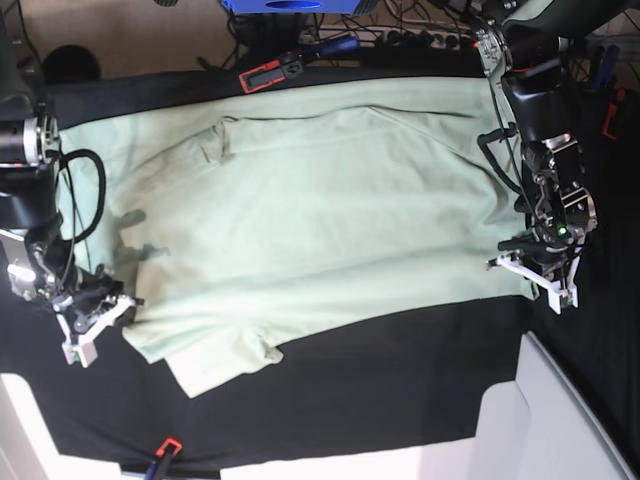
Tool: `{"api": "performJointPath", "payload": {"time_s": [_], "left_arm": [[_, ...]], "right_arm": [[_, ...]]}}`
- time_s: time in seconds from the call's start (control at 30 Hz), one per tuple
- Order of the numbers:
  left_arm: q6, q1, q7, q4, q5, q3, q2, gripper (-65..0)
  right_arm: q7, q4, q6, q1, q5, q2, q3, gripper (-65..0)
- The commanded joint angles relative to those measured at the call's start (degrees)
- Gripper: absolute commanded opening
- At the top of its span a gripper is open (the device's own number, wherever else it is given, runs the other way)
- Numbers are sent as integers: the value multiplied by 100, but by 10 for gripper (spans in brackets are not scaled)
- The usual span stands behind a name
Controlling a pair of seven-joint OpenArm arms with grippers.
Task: Fold the T-shirt properly
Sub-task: 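Pinch the shirt side edges with both grippers and lift slightly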
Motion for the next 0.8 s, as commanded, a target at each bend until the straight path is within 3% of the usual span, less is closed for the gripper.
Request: {"api": "performJointPath", "payload": {"time_s": [0.0, 0.37, 0.63, 0.77], "left_arm": [[27, -52, -124, 210, -72, 13, -88, -650], [27, 502, -107, 1028, -90, 13, -44, -650], [18, 897, -107, 1467, -98, 13, -44, -650], [-369, 1003, 254, 1696, -98, 13, -44, -650]], "right_arm": [[127, 208, 29, 91, 67, 83, 31, -650], [127, 621, 29, -322, 76, 83, 40, -650], [-49, 858, 82, -542, 32, 83, 752, -650], [-331, 1720, 38, -929, 32, 83, 760, -650]]}}
